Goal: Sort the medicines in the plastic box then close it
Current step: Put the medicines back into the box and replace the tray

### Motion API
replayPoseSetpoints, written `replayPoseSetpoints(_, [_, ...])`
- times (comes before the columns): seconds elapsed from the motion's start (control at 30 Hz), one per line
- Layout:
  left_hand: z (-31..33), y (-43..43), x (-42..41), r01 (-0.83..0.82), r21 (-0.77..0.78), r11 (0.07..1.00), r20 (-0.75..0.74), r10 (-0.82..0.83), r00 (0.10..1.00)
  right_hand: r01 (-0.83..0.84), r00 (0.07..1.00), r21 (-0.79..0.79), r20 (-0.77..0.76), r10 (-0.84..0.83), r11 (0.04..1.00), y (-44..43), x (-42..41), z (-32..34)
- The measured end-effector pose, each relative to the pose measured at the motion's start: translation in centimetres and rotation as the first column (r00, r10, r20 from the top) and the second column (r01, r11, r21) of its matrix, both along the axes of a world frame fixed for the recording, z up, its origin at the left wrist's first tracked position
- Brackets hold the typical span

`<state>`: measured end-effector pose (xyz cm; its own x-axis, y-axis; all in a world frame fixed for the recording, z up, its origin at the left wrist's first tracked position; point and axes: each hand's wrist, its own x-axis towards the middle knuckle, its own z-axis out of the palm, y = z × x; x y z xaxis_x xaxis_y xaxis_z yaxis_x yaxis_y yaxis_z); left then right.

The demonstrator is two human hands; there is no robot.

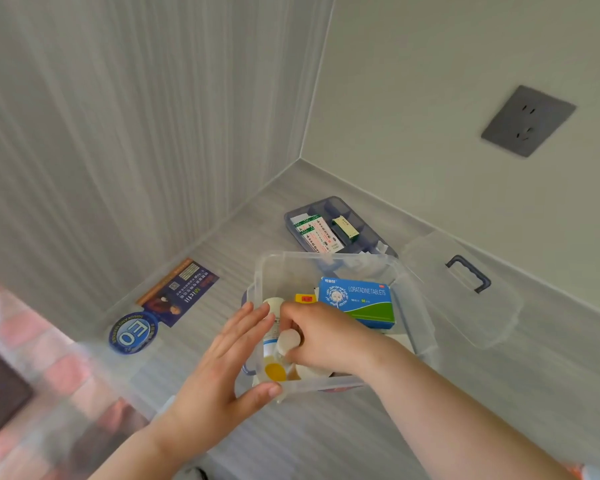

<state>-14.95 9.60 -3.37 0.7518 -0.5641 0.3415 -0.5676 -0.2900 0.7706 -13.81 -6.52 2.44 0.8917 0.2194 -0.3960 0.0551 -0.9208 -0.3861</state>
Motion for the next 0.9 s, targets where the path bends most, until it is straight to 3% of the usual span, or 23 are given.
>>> replayPoseSetpoints(0.33, [-0.1, -0.1, -0.1, -0.014, 0.028, 1.000, 0.017, 0.013, 1.000, -0.123, 0.991, -0.089, -0.054, 0.119, 0.988, 0.7, 0.1, 0.7])
replayPoseSetpoints(0.43, [-0.2, -0.1, -0.2, -0.021, 0.017, 1.000, 0.010, 0.021, 1.000, -0.038, 0.999, -0.040, -0.039, 0.036, 0.998, 0.5, 0.3, 0.3])
replayPoseSetpoints(0.57, [-0.1, -0.1, -0.3, -0.026, 0.015, 1.000, 0.008, 0.025, 1.000, 0.202, 0.977, 0.070, -0.088, -0.195, 0.977, -0.1, 1.4, 0.1])
replayPoseSetpoints(0.9, [-0.1, -0.2, -0.4, -0.033, 0.015, 0.999, 0.023, 0.032, 0.999, 0.310, 0.951, -0.065, 0.008, -0.310, 0.949, 0.7, 2.6, -1.6])
